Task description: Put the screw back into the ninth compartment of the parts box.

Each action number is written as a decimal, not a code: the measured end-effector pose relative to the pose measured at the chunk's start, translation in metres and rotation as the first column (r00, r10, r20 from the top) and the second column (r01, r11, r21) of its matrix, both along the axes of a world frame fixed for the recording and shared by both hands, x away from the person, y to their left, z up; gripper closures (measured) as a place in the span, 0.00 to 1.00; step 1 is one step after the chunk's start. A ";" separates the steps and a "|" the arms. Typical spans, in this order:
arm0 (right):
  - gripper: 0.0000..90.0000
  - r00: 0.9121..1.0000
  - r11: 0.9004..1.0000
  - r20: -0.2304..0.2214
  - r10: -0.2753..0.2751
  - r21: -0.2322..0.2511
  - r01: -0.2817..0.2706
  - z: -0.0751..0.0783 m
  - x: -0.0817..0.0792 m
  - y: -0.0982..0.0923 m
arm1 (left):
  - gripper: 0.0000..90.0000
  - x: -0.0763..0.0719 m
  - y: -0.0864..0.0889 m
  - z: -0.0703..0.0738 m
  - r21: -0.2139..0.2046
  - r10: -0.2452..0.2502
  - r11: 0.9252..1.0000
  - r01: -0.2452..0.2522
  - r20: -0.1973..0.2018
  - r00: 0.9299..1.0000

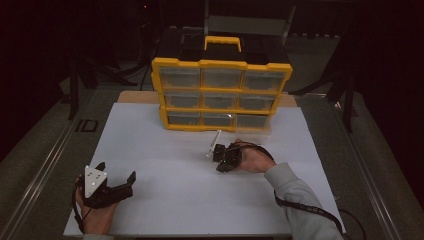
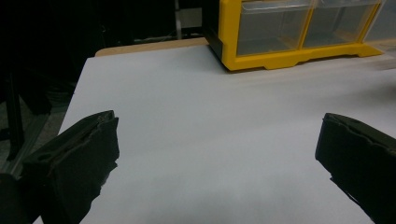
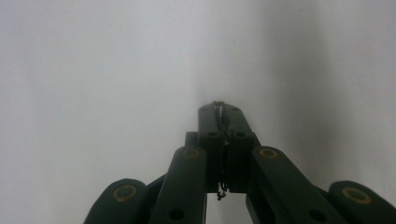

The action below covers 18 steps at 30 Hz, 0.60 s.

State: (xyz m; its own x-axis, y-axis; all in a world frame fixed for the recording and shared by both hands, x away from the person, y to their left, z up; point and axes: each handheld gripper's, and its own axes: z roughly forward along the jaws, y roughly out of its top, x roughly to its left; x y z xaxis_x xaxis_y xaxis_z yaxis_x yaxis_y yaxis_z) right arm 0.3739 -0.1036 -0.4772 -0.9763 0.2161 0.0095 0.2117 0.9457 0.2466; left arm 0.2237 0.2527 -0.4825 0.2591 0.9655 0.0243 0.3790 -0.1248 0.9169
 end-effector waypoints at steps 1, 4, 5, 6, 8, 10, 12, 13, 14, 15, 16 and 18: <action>0.97 1.000 1.000 -0.001 -0.001 -0.002 0.001 0.001 0.000 0.000 | 0.00 0.000 0.000 0.000 0.000 0.000 1.000 0.000 0.001 1.000; 0.97 1.000 1.000 0.003 0.003 -0.001 -0.003 0.004 0.000 0.000 | 0.00 0.000 0.000 0.000 -0.001 0.000 1.000 0.000 0.001 1.000; 0.97 1.000 1.000 0.002 0.002 -0.002 -0.002 0.005 0.000 0.000 | 0.00 0.000 0.000 0.000 -0.001 0.000 1.000 0.000 0.001 1.000; 0.97 1.000 1.000 0.003 0.004 -0.001 -0.004 0.006 0.000 -0.001 | 0.00 0.000 0.000 0.000 0.000 0.000 1.000 0.000 0.001 1.000; 0.97 1.000 1.000 0.005 0.006 -0.002 -0.006 0.007 0.000 -0.001 | 0.00 0.000 0.000 0.000 -0.001 -0.001 1.000 0.001 0.001 1.000; 0.97 1.000 1.000 0.006 0.009 -0.003 -0.009 0.008 0.000 -0.001 | 0.00 0.000 0.000 0.000 0.000 0.000 1.000 0.000 0.001 1.000; 0.97 1.000 1.000 0.006 0.007 -0.001 -0.007 0.010 0.000 -0.001 | 0.00 0.000 0.000 0.000 0.000 0.000 1.000 0.000 0.001 1.000; 0.97 1.000 1.000 0.006 0.006 0.000 -0.006 0.010 0.001 -0.001 | 0.00 0.000 0.000 0.000 -0.001 0.000 1.000 0.000 0.001 1.000; 0.97 1.000 1.000 0.005 0.006 -0.001 -0.006 0.010 0.001 -0.001 | 0.00 0.000 0.000 0.000 0.000 0.000 1.000 0.000 0.001 1.000; 0.97 1.000 1.000 0.006 0.007 -0.002 -0.007 0.010 0.001 -0.001 | 0.00 0.000 0.000 0.000 0.000 0.000 1.000 0.000 0.001 1.000; 0.97 1.000 1.000 0.007 0.008 -0.003 -0.008 0.011 0.001 -0.001 | 0.00 0.000 0.000 0.000 0.000 0.000 1.000 0.000 0.001 1.000; 0.97 1.000 1.000 0.008 0.007 -0.002 -0.007 0.011 0.001 -0.001 | 0.00 0.000 0.000 0.000 -0.001 0.000 1.000 0.000 0.002 1.000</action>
State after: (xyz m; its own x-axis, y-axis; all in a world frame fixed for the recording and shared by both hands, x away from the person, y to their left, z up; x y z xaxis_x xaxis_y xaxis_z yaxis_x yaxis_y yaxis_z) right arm 0.3745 -0.1049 -0.4658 -0.9780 0.2088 0.0011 0.2026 0.9477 0.2465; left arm 0.2235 0.2528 -0.4823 0.2589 0.9656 0.0236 0.3774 -0.1236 0.9178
